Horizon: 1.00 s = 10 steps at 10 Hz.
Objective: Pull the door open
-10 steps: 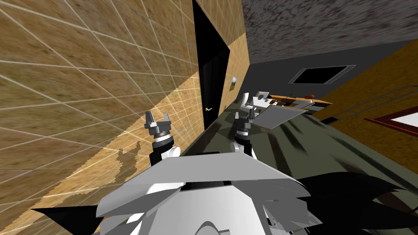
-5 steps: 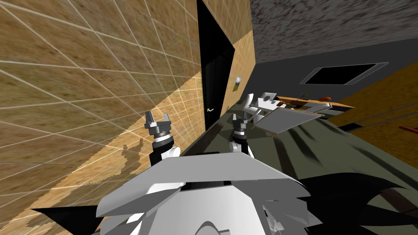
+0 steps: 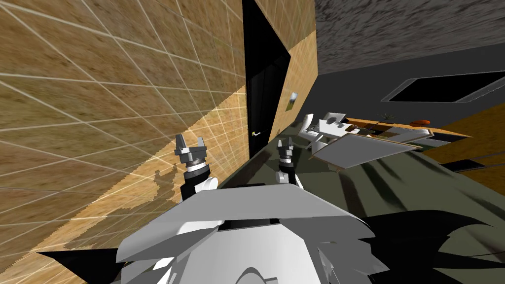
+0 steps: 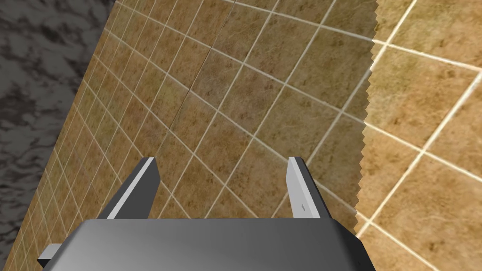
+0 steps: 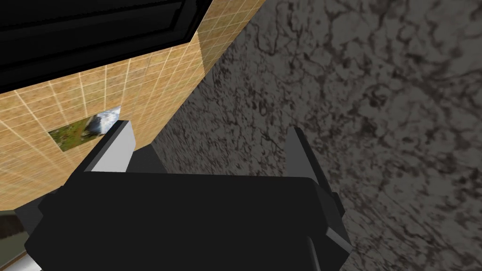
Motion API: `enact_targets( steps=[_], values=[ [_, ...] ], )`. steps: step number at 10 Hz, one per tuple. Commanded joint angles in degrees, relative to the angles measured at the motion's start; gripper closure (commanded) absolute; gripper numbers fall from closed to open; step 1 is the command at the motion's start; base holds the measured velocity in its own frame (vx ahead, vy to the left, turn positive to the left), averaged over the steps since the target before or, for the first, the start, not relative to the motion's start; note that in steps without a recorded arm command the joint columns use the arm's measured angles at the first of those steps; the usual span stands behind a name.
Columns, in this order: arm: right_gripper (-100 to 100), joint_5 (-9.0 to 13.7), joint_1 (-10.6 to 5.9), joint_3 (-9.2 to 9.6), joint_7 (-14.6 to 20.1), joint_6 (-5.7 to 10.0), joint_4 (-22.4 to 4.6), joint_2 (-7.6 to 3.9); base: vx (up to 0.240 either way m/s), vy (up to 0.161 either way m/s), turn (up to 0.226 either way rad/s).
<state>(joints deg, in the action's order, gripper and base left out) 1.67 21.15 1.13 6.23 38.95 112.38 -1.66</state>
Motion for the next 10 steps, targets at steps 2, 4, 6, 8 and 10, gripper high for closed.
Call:
enact_targets(
  steps=[2,4,6,8,10],
  values=[
    [-100,0.13,-1.68,-0.07,0.30,0.33,-3.91,-0.90,0.078,-0.069,0.156],
    [-100,0.16,-2.41,-0.07,0.40,0.60,-5.97,-1.22,0.045,-0.041,0.069],
    [-100,0.23,-3.86,-0.07,0.59,1.14,-9.20,-1.87,0.066,-0.077,0.146],
    [-100,0.27,-4.66,-0.07,0.70,1.44,-11.85,-2.19,0.049,-0.053,0.107],
    [-100,0.35,-6.27,-0.07,0.92,2.05,-15.42,-2.84,0.075,-0.083,0.184]
  ],
)
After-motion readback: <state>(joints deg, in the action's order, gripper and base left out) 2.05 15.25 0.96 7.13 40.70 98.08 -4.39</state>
